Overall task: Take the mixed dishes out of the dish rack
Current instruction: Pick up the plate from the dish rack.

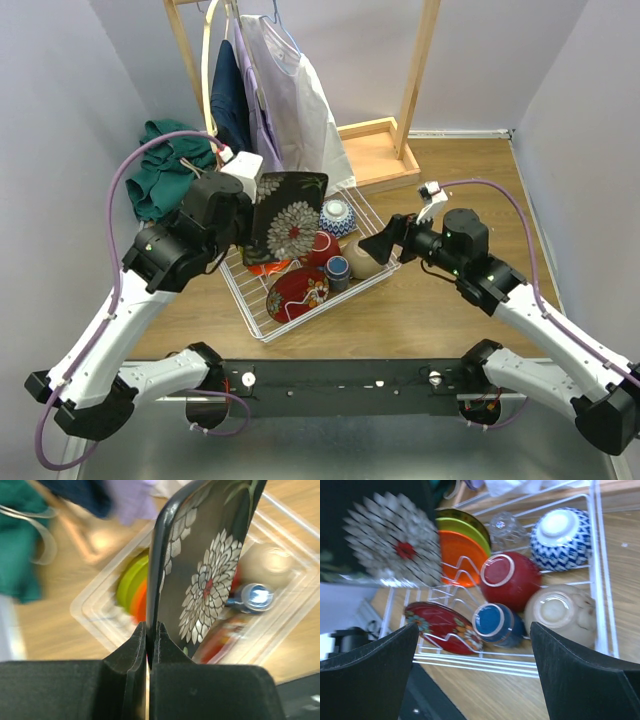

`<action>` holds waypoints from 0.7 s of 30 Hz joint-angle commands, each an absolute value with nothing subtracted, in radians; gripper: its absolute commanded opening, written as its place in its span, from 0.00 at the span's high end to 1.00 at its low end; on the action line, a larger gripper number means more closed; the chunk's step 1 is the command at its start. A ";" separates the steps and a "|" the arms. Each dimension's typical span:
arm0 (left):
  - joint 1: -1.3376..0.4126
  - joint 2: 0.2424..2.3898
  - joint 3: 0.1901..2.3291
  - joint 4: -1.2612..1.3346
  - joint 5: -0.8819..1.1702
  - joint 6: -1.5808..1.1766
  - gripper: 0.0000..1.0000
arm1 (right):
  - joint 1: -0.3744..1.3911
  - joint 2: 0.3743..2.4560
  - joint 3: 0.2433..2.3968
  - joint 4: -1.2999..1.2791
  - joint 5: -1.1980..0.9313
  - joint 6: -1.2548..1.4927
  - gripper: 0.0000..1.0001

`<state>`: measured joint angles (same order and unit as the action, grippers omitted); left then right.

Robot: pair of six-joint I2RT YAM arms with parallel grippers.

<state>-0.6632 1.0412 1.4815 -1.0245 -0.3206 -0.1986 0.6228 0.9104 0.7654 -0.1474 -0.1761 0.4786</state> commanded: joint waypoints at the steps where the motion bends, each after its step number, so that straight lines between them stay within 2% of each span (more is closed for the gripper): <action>1: -0.667 0.973 1.376 -0.730 -0.149 -0.460 1.00 | 0.629 0.942 0.741 -0.009 -0.274 0.581 0.00; 8: -0.664 0.891 1.162 -0.557 -0.051 -0.667 1.00 | 0.627 1.021 0.732 0.123 -0.353 0.656 0.00; 21: -0.650 0.831 0.931 -0.278 0.107 -0.903 1.00 | 0.627 1.121 0.715 0.198 -0.403 0.684 0.03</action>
<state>-0.6563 0.8684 0.9474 -0.5537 0.0101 -0.7784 0.6228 1.1000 0.7288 0.1406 -0.3603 0.6693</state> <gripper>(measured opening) 0.089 0.990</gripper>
